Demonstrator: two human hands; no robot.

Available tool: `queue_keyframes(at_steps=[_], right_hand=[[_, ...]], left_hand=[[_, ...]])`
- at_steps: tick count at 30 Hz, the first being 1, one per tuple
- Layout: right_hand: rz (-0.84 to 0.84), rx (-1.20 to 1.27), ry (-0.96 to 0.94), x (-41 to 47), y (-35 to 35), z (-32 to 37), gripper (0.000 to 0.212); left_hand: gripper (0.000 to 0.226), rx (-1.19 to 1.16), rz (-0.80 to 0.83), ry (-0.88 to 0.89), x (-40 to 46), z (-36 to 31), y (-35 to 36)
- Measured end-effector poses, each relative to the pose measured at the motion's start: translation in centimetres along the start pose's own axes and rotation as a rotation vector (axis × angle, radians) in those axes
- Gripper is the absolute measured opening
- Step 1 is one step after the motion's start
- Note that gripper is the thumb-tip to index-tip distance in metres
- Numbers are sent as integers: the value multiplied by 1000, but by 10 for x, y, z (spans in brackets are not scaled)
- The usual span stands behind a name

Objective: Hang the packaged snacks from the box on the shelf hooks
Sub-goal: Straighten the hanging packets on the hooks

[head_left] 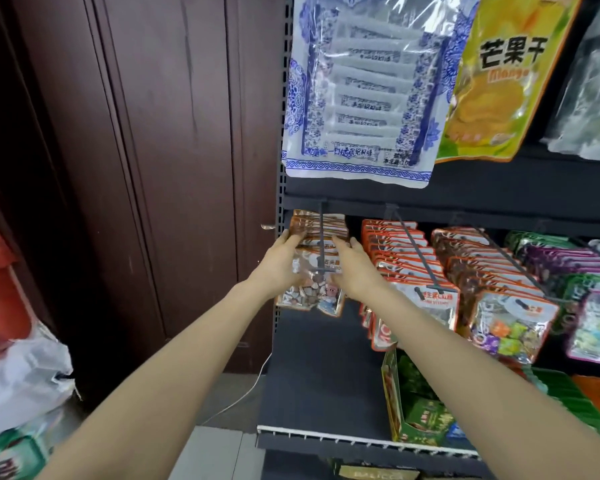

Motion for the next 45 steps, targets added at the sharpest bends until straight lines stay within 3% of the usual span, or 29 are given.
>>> queue_keyframes(at_steps=[7, 10, 13, 16, 19, 21, 27, 30, 34, 39, 42, 45], right_hand=[[37, -12, 6, 19, 2, 1, 83], [146, 16, 28, 13, -8, 6, 80], [109, 94, 30, 13, -36, 12, 65], [-29, 38, 26, 24, -64, 19, 57], [-37, -79, 20, 40, -66, 24, 47], [35, -176, 9, 50, -55, 23, 40], [273, -312, -58, 67, -26, 20, 47], [289, -358, -52, 75, -20, 16, 50], [274, -365, -56, 79, -24, 17, 46], [273, -392, -100, 72, -21, 25, 42], [265, -402, -71, 66, -18, 26, 41], [192, -390, -100, 46, -29, 32, 43]], left_hand=[[91, -43, 15, -19, 6, 8, 3], [82, -395, 59, -95, 1, 3, -2], [56, -584, -80, -174, 5, 5, -23], [39, -434, -167, -188, 17, 6, -37], [39, -218, -48, -155, 41, 1, -31], [42, -122, 48, -129, 54, 0, -21], [52, 107, 252, -135, 68, 19, 2], [54, 62, 237, -171, 73, 27, 5], [51, 64, 97, -163, 79, 27, -9], [50, 41, 196, -182, 76, 22, -1], [46, 72, 121, -92, 67, 6, -15], [36, 78, 23, 111, 43, -16, -34]])
Point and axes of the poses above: each hand's wrist, its own x-axis towards the middle knuckle, its own y-axis out of the palm, z = x × y, the point moved 8 cm from there along x, towards the middle knuckle, and after that the axes turned 8 degrees about y, right-handed, at the moved point
